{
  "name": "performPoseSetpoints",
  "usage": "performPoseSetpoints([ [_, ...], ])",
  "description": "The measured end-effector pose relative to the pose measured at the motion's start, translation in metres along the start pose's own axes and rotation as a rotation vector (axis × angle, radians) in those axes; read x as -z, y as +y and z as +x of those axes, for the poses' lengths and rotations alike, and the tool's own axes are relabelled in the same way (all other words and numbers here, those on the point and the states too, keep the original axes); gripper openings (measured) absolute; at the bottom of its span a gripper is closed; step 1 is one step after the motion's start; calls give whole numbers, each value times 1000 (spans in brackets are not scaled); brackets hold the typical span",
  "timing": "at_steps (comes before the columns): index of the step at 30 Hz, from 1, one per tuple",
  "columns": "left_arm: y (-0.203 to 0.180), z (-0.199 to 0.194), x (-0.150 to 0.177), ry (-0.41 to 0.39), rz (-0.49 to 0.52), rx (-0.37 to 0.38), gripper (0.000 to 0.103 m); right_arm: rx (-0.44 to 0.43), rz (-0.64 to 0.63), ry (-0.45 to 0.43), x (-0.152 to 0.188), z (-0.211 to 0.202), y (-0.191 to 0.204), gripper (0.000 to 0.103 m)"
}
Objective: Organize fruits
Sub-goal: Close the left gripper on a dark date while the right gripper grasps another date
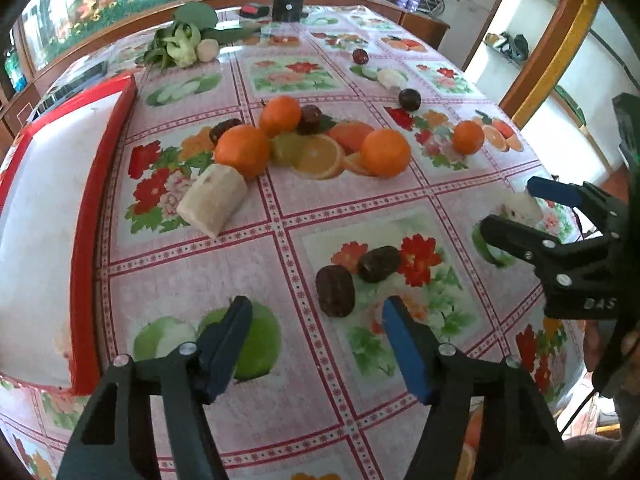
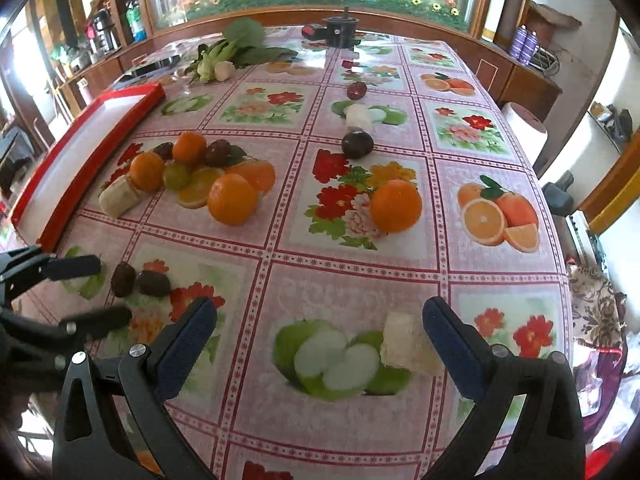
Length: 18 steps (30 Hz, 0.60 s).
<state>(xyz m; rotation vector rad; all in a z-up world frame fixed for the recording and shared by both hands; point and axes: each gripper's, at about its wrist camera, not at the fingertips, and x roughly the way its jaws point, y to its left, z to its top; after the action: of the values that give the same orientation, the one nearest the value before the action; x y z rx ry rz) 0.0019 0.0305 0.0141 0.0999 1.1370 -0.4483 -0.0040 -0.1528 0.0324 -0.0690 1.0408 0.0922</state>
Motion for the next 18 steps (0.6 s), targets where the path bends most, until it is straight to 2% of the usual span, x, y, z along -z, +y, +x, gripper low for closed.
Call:
performPoseSetpoints([
  [4, 1, 0, -4, -8, -12, 8, 55, -2, 2, 0, 0, 0, 0, 103],
  [5, 1, 0, -4, -14, -15, 7, 42, -2, 2, 0, -1, 0, 1, 103],
  [8, 1, 0, -2, -18, -14, 15, 22, -13, 3, 5, -1, 1, 2, 103],
  [14, 3, -3, 2, -33, -34, 42, 21, -47, -20, -1, -3, 0, 12, 103],
  [18, 7, -7, 4, -31, -40, 38, 21, -122, -86, -23, -4, -3, 32, 103],
])
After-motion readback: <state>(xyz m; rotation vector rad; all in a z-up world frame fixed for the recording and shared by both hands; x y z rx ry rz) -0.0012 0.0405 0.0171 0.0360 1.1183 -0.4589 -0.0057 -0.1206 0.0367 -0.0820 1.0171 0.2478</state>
